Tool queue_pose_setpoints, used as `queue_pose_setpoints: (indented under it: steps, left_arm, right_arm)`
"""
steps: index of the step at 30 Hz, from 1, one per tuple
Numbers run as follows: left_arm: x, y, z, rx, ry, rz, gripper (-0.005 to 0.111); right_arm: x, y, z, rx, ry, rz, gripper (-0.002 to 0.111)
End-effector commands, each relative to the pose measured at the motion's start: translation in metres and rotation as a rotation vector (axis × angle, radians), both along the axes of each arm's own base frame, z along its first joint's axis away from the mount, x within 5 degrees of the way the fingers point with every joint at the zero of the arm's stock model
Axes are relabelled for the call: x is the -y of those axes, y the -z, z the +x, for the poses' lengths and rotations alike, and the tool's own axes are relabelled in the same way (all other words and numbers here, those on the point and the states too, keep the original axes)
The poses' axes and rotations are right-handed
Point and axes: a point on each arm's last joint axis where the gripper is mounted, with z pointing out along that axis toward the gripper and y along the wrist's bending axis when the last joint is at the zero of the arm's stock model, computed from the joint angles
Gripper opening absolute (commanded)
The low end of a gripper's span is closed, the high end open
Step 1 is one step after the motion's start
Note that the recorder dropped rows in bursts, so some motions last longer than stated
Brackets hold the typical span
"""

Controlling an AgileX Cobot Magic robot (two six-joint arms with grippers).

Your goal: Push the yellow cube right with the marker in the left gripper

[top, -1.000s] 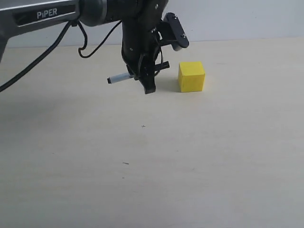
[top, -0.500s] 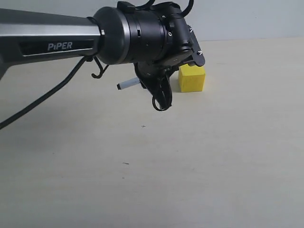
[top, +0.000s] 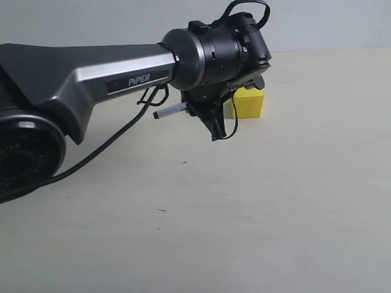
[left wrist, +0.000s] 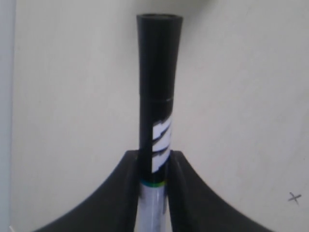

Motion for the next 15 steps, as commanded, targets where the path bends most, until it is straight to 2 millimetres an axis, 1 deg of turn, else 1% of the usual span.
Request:
queue_pose_setpoints:
  steps: [1, 3, 9, 13, 15]
  left_arm:
    - [0.01, 0.004, 0.0, -0.016, 0.025, -0.063, 0.0]
    - [0.013, 0.003, 0.0, -0.015, 0.018, -0.091, 0.0]
    - [0.01, 0.0, 0.011, -0.008, -0.049, -0.101, 0.0]
    - [0.012, 0.007, 0.013, -0.031, -0.022, -0.077, 0.0]
    - [0.011, 0.012, 0.017, -0.027, -0.045, -0.087, 0.0]
  right_arm:
    - [0.0, 0.001, 0.0, 0.005, -0.001, -0.002, 0.0]
    - [0.0, 0.001, 0.0, 0.005, -0.001, -0.002, 0.0]
    - [0.0, 0.001, 0.0, 0.005, -0.001, -0.002, 0.0]
    - [0.0, 0.001, 0.0, 0.005, -0.001, -0.002, 0.0]
    - [0.0, 0.001, 0.0, 0.005, -0.001, -0.002, 0.0]
